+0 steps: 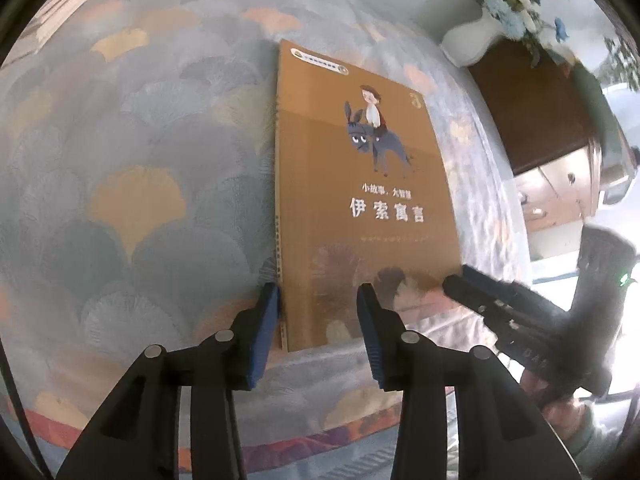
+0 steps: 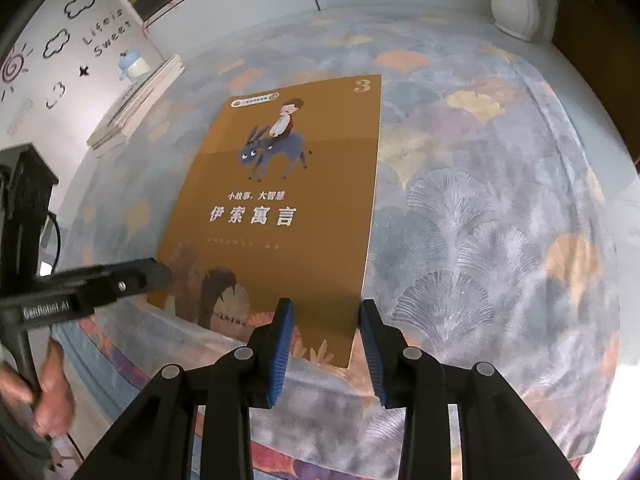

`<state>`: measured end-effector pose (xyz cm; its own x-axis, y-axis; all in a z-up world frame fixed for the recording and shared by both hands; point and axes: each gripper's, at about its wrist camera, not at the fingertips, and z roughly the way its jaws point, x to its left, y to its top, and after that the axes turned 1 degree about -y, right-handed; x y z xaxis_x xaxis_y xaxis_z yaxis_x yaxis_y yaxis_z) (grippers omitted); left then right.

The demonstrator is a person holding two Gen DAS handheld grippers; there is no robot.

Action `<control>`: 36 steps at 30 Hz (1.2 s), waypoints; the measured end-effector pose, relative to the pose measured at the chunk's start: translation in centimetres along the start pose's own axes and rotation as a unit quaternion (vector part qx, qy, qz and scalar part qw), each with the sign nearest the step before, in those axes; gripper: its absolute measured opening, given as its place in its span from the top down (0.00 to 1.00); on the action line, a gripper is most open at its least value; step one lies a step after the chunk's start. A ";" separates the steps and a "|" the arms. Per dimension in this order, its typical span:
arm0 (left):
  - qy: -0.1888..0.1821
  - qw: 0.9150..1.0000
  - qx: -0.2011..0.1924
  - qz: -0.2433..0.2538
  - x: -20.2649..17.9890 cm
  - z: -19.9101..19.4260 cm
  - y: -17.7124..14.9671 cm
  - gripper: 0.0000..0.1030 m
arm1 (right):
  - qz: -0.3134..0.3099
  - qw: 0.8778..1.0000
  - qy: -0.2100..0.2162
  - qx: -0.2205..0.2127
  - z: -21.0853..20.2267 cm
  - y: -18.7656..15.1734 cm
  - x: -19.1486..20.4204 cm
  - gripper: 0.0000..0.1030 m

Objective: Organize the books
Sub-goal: 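Close the left tool on the orange-brown book edge and lift it upright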

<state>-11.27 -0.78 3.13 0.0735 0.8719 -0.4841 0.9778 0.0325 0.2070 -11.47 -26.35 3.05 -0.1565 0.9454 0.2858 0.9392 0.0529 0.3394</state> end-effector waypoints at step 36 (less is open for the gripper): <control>-0.307 0.937 0.012 -0.167 -0.4 2.0 4.5 0.87 | 0.315 0.882 0.349 0.021 3.5 -0.9 -9.9 0.50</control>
<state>-6.52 -1.96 2.50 -0.1454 0.3702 -0.9175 0.9702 0.2352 -0.0589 -9.71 -34.62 -3.25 0.2653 0.3642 0.8927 0.9151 -0.3867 -0.1141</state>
